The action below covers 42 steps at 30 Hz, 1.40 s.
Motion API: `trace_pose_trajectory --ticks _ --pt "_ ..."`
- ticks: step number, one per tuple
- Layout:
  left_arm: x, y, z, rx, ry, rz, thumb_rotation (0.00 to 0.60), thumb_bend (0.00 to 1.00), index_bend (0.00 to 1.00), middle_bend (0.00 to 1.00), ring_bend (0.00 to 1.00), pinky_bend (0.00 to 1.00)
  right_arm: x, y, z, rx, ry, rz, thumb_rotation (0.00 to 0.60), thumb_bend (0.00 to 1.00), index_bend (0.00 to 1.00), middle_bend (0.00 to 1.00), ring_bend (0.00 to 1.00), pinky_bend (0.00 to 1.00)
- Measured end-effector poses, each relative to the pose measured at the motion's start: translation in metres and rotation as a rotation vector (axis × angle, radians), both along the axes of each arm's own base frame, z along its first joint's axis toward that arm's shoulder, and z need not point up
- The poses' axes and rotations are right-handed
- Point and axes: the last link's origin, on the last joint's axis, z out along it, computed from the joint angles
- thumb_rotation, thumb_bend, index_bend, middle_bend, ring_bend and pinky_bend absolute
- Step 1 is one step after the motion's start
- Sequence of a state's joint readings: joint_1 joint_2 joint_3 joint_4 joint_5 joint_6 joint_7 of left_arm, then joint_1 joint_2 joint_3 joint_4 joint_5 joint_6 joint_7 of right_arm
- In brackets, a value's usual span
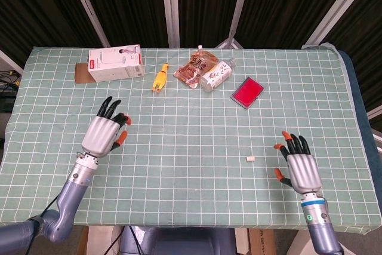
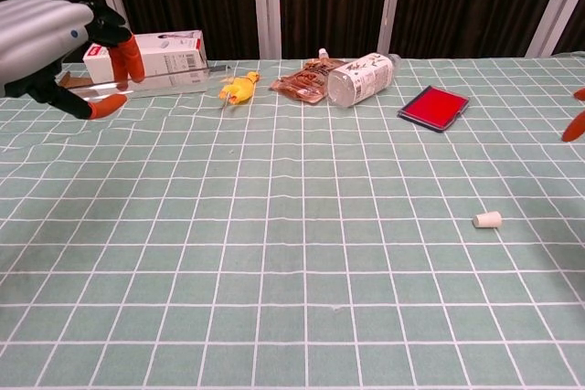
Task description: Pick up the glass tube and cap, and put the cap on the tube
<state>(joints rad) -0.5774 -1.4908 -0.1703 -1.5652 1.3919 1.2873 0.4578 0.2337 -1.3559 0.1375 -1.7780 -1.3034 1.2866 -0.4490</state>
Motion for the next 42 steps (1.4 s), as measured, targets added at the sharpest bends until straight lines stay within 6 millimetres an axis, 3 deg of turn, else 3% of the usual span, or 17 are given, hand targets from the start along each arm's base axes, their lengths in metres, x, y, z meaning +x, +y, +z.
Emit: trace_pose_trajectory --ticks 6,12,42 --pt "0.007 0.006 0.012 -0.004 -0.021 -0.021 0.600 0.61 0.50 0.53 0.11 0.00 0.016 -0.018 -0.029 0.059 0.012 -0.003 0.600 0.37 0.35 0.10 0.01 0.00" --pt "0.009 0.007 0.015 -0.019 -0.033 -0.021 0.600 0.61 0.50 0.53 0.11 0.00 0.014 -0.027 -0.046 0.091 0.040 -0.024 0.600 0.37 0.39 0.11 0.01 0.00" --pt "0.005 0.014 0.018 -0.002 -0.027 -0.008 0.600 0.61 0.50 0.53 0.11 0.00 0.002 -0.046 -0.082 0.117 0.061 -0.069 0.600 0.37 0.47 0.14 0.01 0.00"
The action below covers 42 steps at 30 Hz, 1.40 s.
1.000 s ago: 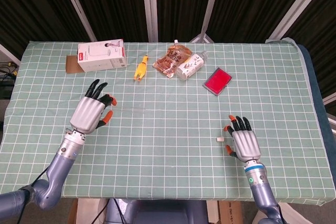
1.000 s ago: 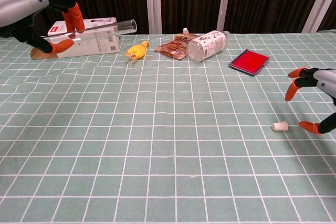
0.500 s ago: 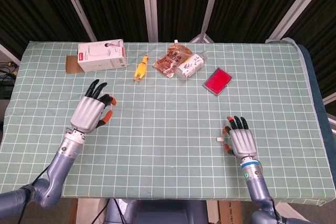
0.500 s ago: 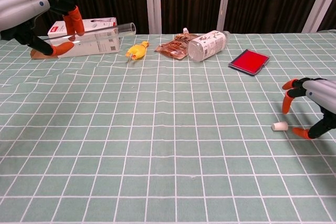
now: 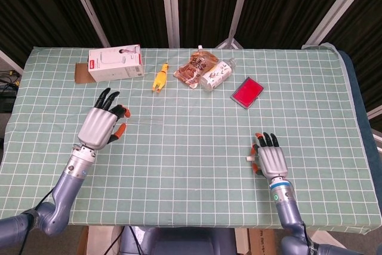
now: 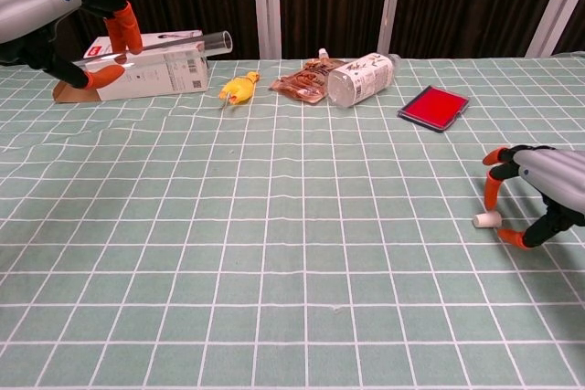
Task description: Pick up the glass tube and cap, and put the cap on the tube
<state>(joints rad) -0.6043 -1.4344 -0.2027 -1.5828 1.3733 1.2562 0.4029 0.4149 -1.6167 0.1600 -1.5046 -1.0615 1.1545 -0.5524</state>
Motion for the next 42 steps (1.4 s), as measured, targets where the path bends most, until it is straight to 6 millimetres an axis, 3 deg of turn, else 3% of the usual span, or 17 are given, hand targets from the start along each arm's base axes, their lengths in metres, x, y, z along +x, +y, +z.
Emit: trace_pose_trajectory --ticks 12,31,42 --pt "-0.004 0.000 0.000 -0.001 0.001 0.007 0.600 0.61 0.50 0.53 0.11 0.00 -0.002 -0.003 -0.002 -0.005 0.011 -0.008 0.600 0.37 0.48 0.14 0.01 0.00" --pt "-0.007 -0.001 0.000 -0.001 -0.003 0.012 0.600 0.61 0.50 0.53 0.11 0.00 0.000 -0.003 -0.005 -0.008 0.020 -0.003 0.600 0.42 0.57 0.16 0.01 0.00" --pt "-0.002 0.000 -0.006 -0.019 -0.045 0.026 0.600 0.61 0.50 0.53 0.11 0.00 0.008 -0.008 0.007 -0.051 0.005 0.029 0.600 0.42 0.57 0.16 0.01 0.00"
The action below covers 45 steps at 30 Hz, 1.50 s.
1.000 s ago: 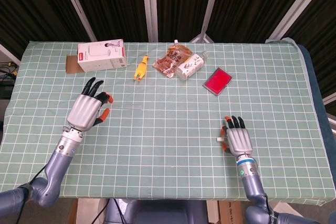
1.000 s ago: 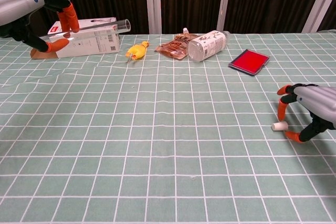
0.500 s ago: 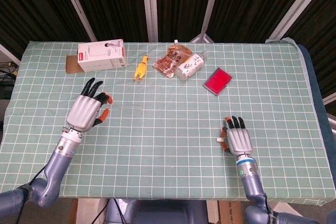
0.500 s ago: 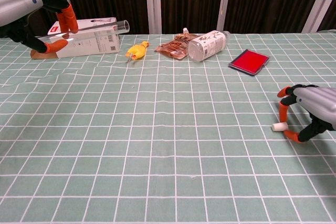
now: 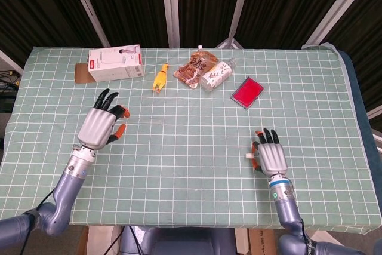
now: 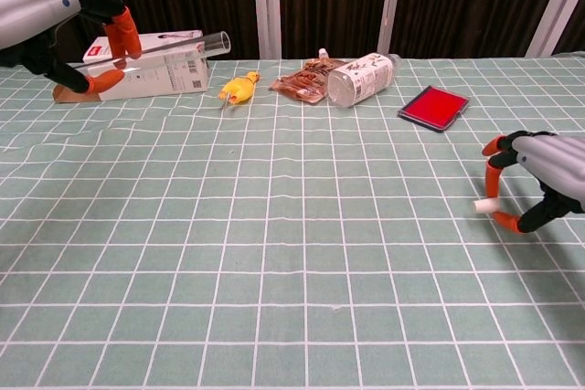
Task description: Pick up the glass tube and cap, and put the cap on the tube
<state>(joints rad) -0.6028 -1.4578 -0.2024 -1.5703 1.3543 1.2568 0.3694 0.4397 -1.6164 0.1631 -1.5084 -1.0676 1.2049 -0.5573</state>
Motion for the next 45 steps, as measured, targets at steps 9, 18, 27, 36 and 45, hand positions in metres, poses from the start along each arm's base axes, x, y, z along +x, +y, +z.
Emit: trace_pose_trajectory --ticks 9,18,27,36,45 --pt "0.012 -0.002 -0.037 -0.079 -0.189 0.068 0.600 0.61 0.50 0.53 0.11 0.00 0.027 -0.019 0.027 -0.081 -0.032 0.083 0.600 0.42 0.57 0.16 0.01 0.00" --pt "0.021 0.007 -0.077 -0.106 -0.224 0.089 0.600 0.61 0.50 0.53 0.11 0.00 0.063 -0.045 0.053 -0.164 -0.038 0.202 0.600 0.42 0.57 0.17 0.01 0.00" --pt "0.039 0.006 -0.101 -0.131 -0.269 0.078 0.600 0.61 0.50 0.53 0.11 0.00 0.097 -0.055 0.055 -0.195 -0.029 0.367 0.600 0.42 0.57 0.18 0.01 0.00" --pt "0.048 0.004 -0.111 -0.125 -0.300 0.100 0.600 0.61 0.50 0.53 0.11 0.00 0.116 -0.054 0.036 -0.235 0.083 0.585 0.600 0.42 0.57 0.18 0.01 0.00" --pt "0.053 0.000 -0.117 -0.127 -0.303 0.133 0.600 0.61 0.50 0.53 0.11 0.00 0.126 -0.058 0.022 -0.283 0.150 0.646 0.600 0.42 0.57 0.18 0.01 0.00"
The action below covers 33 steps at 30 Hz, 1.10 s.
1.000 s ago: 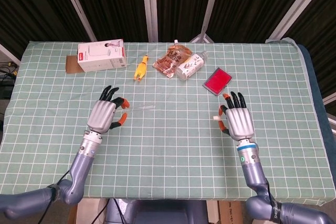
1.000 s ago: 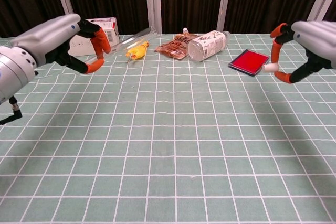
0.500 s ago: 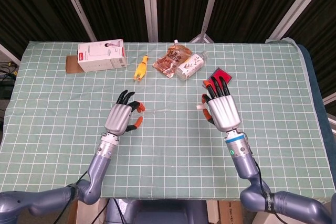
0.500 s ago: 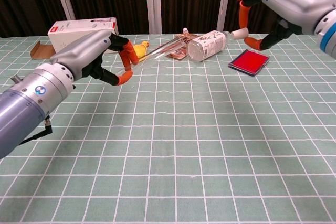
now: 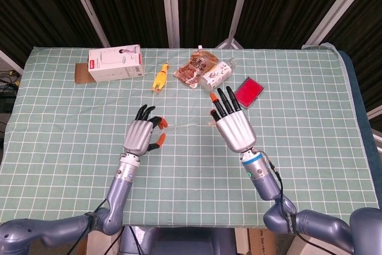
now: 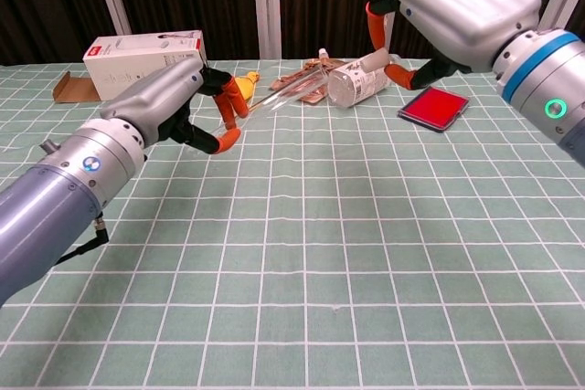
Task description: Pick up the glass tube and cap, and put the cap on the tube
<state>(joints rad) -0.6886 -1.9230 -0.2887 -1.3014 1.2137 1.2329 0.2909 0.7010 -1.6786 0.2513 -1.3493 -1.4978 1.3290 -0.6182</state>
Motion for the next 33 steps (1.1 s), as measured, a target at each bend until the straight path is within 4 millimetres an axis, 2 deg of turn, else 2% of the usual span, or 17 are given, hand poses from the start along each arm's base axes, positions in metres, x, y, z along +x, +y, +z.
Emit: trace_pose_trajectory --ticks 16,33 --pt "0.011 -0.007 -0.012 -0.001 -0.018 0.034 0.600 0.61 0.49 0.53 0.11 0.00 0.000 0.000 -0.009 -0.021 -0.011 -0.013 0.600 0.43 0.57 0.18 0.01 0.00" --pt "0.018 -0.009 -0.014 0.001 -0.040 0.082 0.600 0.61 0.49 0.53 0.11 0.00 0.008 0.000 -0.015 -0.028 -0.001 0.000 0.600 0.43 0.57 0.18 0.01 0.00"
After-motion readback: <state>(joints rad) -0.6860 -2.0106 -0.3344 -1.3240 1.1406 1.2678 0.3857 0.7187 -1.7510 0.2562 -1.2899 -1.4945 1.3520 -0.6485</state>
